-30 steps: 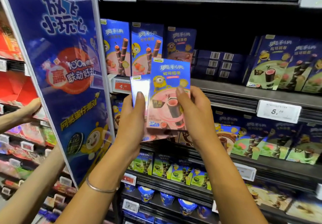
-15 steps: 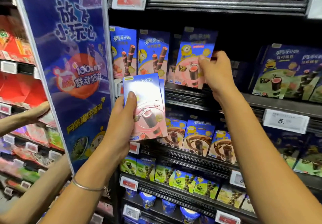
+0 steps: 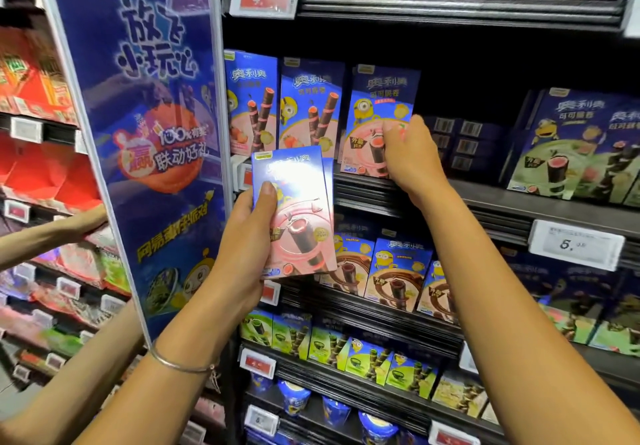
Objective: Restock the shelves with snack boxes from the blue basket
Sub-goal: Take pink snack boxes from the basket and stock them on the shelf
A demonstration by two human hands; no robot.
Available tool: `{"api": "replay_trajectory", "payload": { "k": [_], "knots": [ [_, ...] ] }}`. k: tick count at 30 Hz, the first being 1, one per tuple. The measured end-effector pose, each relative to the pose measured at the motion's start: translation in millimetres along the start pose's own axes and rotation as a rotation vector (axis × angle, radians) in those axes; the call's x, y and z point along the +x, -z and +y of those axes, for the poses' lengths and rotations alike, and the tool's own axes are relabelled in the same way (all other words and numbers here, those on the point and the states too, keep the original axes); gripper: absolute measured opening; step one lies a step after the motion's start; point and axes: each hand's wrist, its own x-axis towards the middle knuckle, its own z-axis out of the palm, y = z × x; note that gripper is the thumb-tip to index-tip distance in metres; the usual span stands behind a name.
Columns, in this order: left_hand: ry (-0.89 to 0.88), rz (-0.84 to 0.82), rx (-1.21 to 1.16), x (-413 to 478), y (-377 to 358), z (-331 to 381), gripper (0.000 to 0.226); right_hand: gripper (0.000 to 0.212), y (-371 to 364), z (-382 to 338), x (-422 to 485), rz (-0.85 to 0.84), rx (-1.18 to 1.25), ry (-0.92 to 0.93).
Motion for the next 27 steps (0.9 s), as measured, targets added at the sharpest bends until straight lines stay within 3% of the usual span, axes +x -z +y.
{"api": "replay_trajectory", "payload": {
  "k": [6, 10, 13, 16, 18, 21, 27],
  "knots": [
    [0.015, -0.016, -0.003, -1, 0, 1, 0.027, 0.014, -9, -1, 9, -0.197, -0.08, -0.057],
    [0.027, -0.029, -0.006, -2, -5, 3, 0.031, 0.035, -3, -1, 10, -0.258, -0.044, -0.12],
    [0.024, -0.02, -0.013, -1, -8, 3, 0.033, 0.047, 6, -1, -6, -0.079, 0.021, -0.14],
    [0.038, -0.011, -0.023, -1, -11, 0, 0.041, 0.05, 15, -3, -54, 0.163, 0.159, 0.052],
    [0.049, -0.025, -0.049, -1, -15, -3, 0.042, 0.048, 12, -6, -92, -0.013, 0.246, 0.106],
    [0.051, -0.084, -0.091, -4, -24, -4, 0.038, 0.055, 1, -9, -128, -0.326, 0.249, 0.03],
    [-0.015, -0.225, -0.165, -5, -33, -8, 0.058, 0.055, 20, -5, -126, -0.252, 0.335, 0.024]
  ]
}}
